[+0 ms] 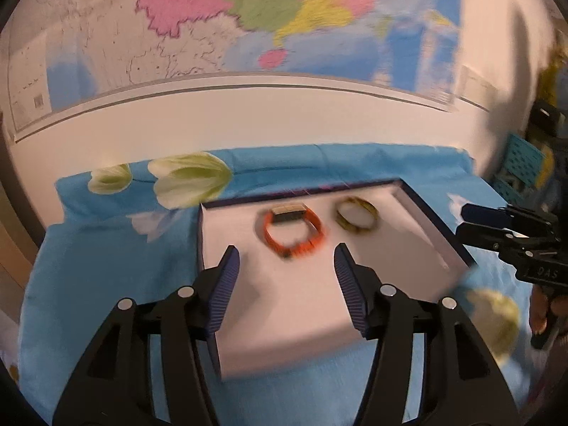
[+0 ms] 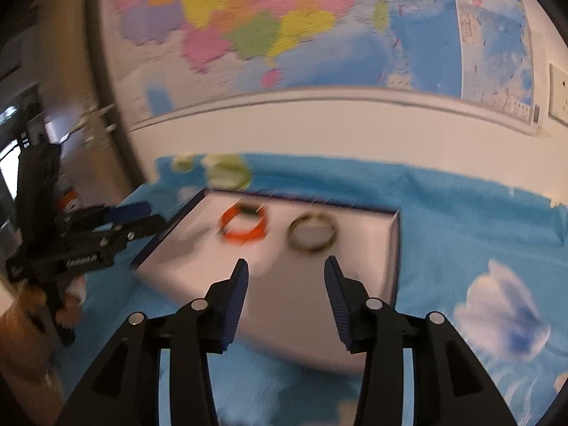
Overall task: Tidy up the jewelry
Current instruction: 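Grasp the clear crystal bracelet from the beaded pile with the right tool and lift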
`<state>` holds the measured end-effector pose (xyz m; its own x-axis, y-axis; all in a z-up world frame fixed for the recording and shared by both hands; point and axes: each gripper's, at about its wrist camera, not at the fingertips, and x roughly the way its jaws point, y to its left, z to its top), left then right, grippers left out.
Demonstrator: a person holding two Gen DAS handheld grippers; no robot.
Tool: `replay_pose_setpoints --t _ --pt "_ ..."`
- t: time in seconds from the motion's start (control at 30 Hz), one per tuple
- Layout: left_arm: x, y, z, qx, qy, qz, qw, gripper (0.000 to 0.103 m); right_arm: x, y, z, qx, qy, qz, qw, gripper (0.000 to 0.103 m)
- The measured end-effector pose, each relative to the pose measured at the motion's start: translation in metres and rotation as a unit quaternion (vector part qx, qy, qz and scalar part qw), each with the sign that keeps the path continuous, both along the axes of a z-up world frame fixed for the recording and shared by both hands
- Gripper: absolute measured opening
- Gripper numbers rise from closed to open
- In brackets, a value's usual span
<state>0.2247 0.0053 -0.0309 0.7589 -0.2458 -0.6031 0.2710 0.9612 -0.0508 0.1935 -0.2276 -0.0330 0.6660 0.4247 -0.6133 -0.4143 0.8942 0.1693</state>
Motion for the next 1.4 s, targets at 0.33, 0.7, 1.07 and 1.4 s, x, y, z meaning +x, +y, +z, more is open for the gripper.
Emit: replay_pose_setpoints --t 0.33,0.7,1.07,1.4 --pt "-0.085 -0.013 -0.031 -0.007 0.007 -0.05 0.9987 0.058 -0.073 -0.007 -0.045 -0.027 0.053 0.024 0.998 0.04" --pt "-0.121 -0.03 -0.042 -0.002 0.007 -0.063 0.998 0.058 -0.103 0.032 -0.051 -0.076 0.03 0.077 0.994 0.032" --pt "-0.126 -0.033 -0.046 -0.006 0.012 -0.068 0.9976 0.058 -0.114 0.029 -0.065 -0.116 0.042 0.07 0.99 0.025" --pt "-0.125 -0.029 -0.047 -0.006 0.016 -0.065 0.9977 0.058 -0.113 0.025 -0.059 -0.099 0.032 0.08 0.991 0.008"
